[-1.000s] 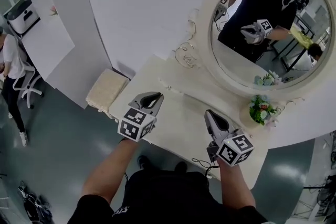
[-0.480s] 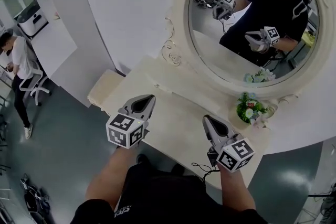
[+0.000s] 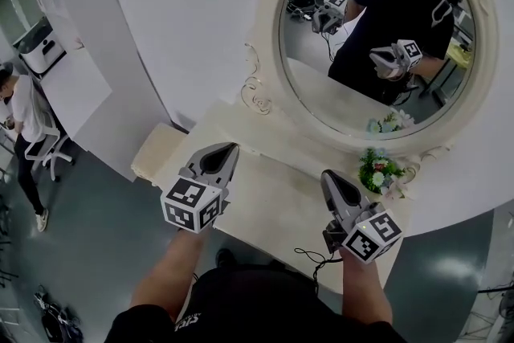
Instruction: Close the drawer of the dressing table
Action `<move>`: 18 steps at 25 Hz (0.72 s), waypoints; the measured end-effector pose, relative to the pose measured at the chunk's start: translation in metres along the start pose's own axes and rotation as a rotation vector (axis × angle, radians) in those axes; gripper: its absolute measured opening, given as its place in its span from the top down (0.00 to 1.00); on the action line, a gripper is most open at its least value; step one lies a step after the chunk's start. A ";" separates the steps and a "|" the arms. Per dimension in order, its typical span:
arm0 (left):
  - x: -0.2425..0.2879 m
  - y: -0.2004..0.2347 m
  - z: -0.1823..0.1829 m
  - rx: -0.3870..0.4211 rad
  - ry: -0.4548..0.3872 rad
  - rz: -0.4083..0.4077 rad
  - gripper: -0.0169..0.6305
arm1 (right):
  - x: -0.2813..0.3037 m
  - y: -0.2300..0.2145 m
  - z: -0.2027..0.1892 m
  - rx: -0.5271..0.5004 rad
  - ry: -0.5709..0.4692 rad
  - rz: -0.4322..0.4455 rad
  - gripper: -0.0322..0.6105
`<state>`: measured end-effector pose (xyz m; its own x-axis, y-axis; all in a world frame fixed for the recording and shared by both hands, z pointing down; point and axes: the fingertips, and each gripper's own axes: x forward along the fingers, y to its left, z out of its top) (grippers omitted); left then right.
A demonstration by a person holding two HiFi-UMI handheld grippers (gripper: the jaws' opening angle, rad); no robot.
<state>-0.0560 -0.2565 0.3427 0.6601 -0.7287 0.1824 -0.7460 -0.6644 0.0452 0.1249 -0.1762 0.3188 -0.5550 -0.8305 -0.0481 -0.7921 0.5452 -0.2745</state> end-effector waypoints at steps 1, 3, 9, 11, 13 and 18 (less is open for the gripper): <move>0.000 0.002 0.003 0.003 -0.007 -0.003 0.96 | 0.001 0.002 0.004 -0.010 -0.008 -0.007 0.94; 0.000 0.005 0.003 0.014 -0.005 -0.003 0.96 | 0.004 0.005 0.004 -0.056 0.001 -0.028 0.94; 0.002 0.014 -0.002 0.041 0.012 0.015 0.96 | 0.008 -0.005 -0.004 -0.068 0.026 -0.069 0.94; 0.000 0.016 -0.003 0.049 0.014 0.017 0.96 | 0.008 -0.008 -0.006 -0.073 0.032 -0.080 0.94; -0.002 0.019 -0.006 0.051 0.022 0.022 0.96 | 0.009 -0.009 -0.009 -0.073 0.038 -0.086 0.94; -0.003 0.027 -0.019 0.027 0.050 0.029 0.96 | 0.010 -0.011 -0.020 -0.059 0.054 -0.096 0.94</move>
<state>-0.0804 -0.2691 0.3622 0.6325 -0.7390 0.2318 -0.7616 -0.6479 0.0125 0.1226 -0.1880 0.3408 -0.4878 -0.8725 0.0280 -0.8548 0.4709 -0.2180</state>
